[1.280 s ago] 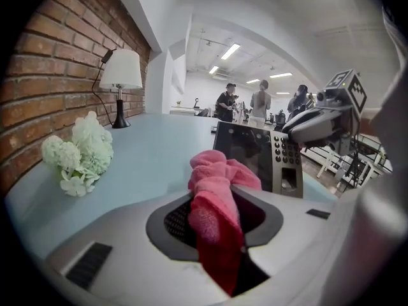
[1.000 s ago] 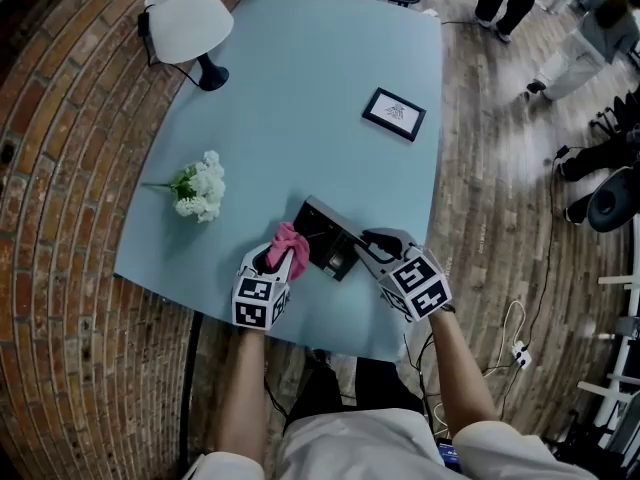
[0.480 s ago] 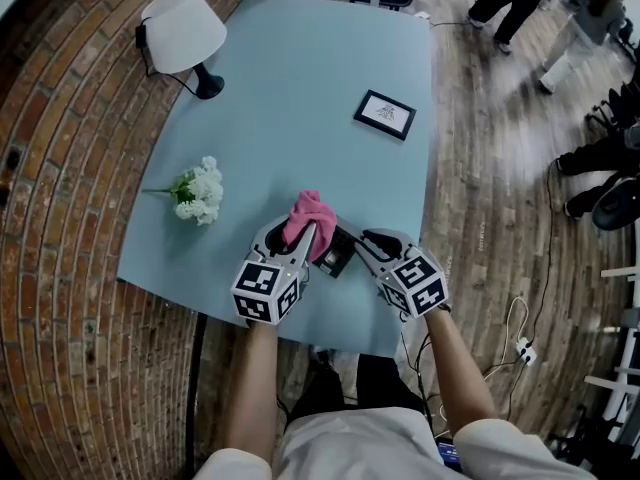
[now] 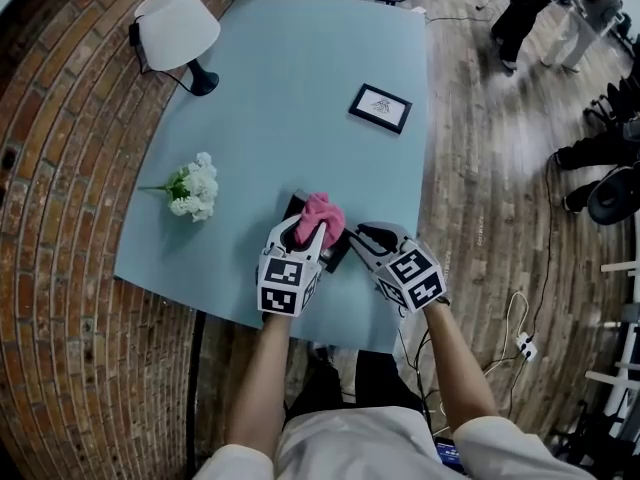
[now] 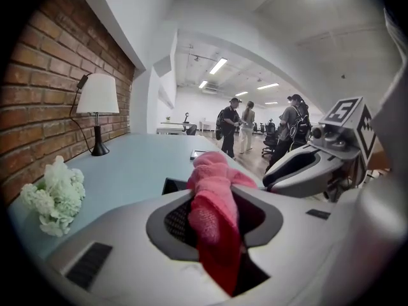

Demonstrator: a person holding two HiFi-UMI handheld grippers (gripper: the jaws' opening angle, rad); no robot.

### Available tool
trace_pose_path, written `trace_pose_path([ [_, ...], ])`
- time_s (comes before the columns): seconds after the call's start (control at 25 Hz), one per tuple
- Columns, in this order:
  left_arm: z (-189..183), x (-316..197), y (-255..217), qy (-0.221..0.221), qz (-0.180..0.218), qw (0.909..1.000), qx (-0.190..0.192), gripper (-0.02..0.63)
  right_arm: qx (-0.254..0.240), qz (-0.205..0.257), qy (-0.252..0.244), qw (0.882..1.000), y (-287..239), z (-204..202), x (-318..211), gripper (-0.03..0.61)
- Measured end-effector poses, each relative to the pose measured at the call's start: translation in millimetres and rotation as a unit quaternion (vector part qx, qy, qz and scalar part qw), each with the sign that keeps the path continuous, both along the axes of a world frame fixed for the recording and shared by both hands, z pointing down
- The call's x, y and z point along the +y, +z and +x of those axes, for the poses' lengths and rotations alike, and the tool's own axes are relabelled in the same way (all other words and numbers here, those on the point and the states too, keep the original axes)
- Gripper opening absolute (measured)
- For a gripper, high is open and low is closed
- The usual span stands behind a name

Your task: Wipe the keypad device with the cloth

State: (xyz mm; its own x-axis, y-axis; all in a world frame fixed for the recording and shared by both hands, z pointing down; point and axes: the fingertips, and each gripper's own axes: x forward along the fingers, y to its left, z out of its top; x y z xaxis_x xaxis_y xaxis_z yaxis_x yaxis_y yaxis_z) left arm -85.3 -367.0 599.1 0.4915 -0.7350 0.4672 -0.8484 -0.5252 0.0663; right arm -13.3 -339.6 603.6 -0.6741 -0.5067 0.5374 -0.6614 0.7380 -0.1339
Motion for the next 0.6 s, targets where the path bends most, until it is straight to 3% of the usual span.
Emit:
trace_pose_path([
  [0.6, -29, 27, 41, -0.021, -0.041, 0.9989, 0.0, 0.152, -0.015, -0.006, -0.008, 1.0, -1, 1, 0, 0.123],
])
